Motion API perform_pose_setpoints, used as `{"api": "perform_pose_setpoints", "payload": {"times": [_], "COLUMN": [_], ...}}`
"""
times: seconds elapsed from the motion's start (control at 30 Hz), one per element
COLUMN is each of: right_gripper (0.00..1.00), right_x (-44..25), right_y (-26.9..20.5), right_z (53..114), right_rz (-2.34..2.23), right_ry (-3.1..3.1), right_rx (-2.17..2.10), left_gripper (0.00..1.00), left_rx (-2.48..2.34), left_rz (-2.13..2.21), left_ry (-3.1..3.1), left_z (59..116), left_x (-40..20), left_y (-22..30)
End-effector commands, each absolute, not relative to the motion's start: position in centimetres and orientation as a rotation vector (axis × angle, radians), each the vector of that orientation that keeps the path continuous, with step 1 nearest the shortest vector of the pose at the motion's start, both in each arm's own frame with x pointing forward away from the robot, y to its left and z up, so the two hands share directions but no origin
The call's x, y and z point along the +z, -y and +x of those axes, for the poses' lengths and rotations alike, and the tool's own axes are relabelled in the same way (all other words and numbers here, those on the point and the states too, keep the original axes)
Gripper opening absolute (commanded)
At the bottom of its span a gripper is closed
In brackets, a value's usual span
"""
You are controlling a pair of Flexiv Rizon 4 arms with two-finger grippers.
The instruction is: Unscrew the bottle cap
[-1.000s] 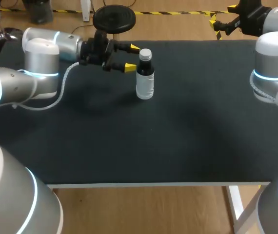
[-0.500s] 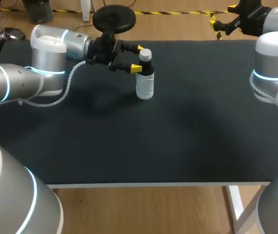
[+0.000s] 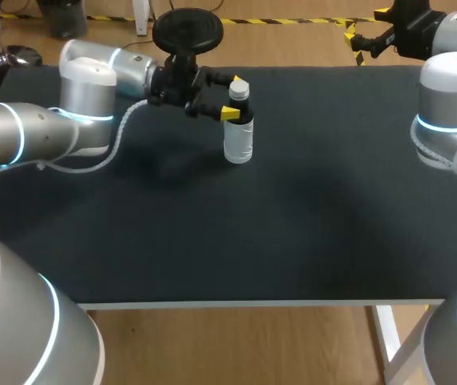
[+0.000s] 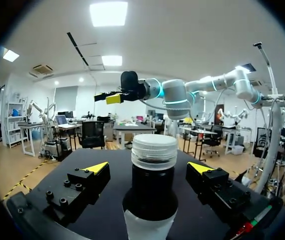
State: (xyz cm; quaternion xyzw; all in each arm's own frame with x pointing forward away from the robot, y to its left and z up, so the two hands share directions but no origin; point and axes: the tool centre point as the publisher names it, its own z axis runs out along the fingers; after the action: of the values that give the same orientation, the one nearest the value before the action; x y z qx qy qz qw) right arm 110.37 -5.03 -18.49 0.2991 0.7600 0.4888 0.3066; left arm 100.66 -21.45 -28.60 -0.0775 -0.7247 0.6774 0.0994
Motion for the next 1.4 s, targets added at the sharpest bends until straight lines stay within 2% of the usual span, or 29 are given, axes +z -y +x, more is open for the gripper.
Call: {"api": "perform_pose_setpoints", "payload": {"times": [0.03,0.83,0.97,1.0,1.03,1.07,1.17,1.23,1.27,1.3,1.33,1.4], "right_gripper": [1.00,1.00,1.00,1.00,1.00,1.00,1.00,1.00,1.00,1.00,1.00,1.00], "right_x": [-18.42,-18.42,-18.42,-18.42,-18.42,-18.42,-18.42,-18.42,-18.42,-18.42,-18.42,-18.42], "right_y": [5.04,5.04,5.04,5.04,5.04,5.04,5.04,5.04,5.04,5.04,5.04,5.04], "right_z": [110.41,110.41,110.41,110.41,110.41,110.41,110.41,110.41,110.41,110.41,110.41,110.41], "right_rz": [0.793,0.793,0.793,0.793,0.793,0.793,0.793,0.793,0.793,0.793,0.793,0.793], "right_ry": [-2.015,-2.015,-2.015,-2.015,-2.015,-2.015,-2.015,-2.015,-2.015,-2.015,-2.015,-2.015], "right_rx": [1.290,1.290,1.290,1.290,1.290,1.290,1.290,1.290,1.290,1.290,1.290,1.290], "left_gripper": [1.00,1.00,0.87,0.78,0.59,0.48,0.39,0.22,0.18,0.06,0.00,0.00], "left_rx": [2.005,2.006,2.007,2.007,2.007,2.008,2.007,2.006,2.006,2.006,2.007,2.006], "left_rz": [-0.239,-0.287,-0.289,-0.290,-0.290,-0.291,-0.295,-0.300,-0.303,-0.305,-0.307,-0.312], "left_ry": [2.121,2.095,2.096,2.096,2.096,2.095,2.095,2.096,2.098,2.098,2.099,2.102], "left_z": [101.42,100.70,100.61,100.60,100.59,100.59,100.58,100.54,100.53,100.53,100.52,100.50], "left_x": [-29.12,-28.88,-28.86,-28.86,-28.87,-28.87,-28.86,-28.77,-28.74,-28.71,-28.68,-28.61], "left_y": [21.61,22.33,22.38,22.38,22.38,22.38,22.38,22.46,22.48,22.48,22.49,22.50]}}
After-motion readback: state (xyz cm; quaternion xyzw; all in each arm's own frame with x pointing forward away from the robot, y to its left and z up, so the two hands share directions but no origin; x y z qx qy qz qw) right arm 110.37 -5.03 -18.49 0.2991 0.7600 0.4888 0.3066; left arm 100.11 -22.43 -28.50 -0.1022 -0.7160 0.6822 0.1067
